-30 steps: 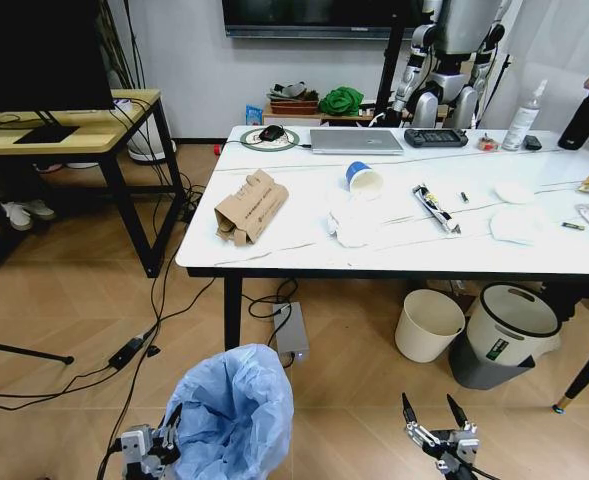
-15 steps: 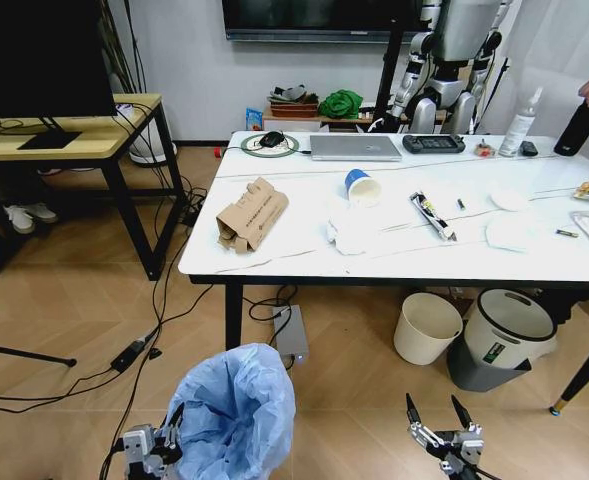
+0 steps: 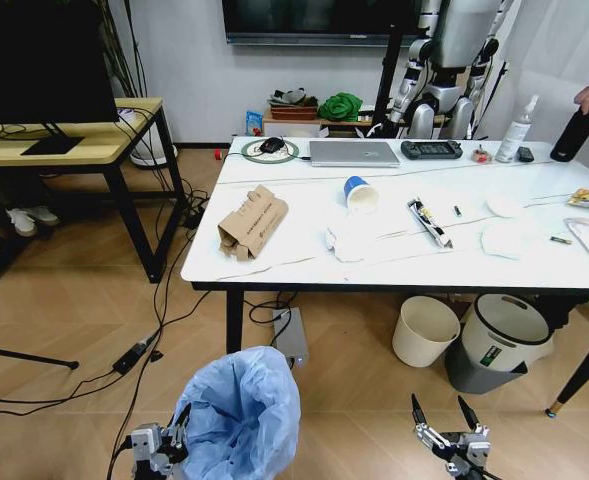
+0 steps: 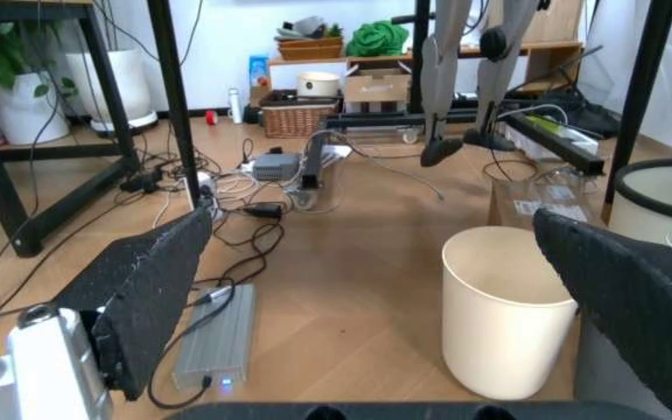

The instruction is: Pick up the trash bin and place the trash from the table into it.

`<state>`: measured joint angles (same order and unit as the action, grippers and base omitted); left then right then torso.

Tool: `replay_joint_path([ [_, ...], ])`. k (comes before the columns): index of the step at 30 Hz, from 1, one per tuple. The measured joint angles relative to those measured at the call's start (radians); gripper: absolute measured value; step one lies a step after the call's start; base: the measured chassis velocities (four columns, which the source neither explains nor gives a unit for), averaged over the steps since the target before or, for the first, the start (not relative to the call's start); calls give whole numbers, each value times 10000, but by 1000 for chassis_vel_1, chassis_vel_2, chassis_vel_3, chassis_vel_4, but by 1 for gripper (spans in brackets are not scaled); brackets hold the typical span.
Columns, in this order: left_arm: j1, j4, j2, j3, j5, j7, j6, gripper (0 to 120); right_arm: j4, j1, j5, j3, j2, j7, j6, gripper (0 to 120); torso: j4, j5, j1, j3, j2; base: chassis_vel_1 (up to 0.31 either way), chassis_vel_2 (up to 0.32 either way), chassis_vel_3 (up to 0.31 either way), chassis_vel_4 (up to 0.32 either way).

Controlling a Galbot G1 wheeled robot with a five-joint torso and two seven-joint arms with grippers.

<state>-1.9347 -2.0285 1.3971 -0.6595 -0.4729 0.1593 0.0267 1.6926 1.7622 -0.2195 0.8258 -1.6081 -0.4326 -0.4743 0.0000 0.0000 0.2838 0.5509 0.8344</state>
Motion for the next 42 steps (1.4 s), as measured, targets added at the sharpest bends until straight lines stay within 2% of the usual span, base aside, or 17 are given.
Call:
replay_joint_path([
  [9,-51,-88,35,10,-55,-12,29,0,102,8,14,-13,0,24,33,100,-2,0,179,233,411,0,0,0,0],
  [14,-208,-457,61,157,-846,-311,584,0,203,39,10,-26,-1,24,27,100,-1,0,264,344,609,0,0,0,0],
  [18,-315,-695,68,165,-815,-425,801,0,332,68,-9,-49,-1,24,39,100,0,1,365,474,840,0,0,0,0],
  [42,-369,-611,91,11,-471,-408,802,0,350,136,-146,-30,-1,29,-7,100,0,0,841,1102,1943,0,0,0,0],
])
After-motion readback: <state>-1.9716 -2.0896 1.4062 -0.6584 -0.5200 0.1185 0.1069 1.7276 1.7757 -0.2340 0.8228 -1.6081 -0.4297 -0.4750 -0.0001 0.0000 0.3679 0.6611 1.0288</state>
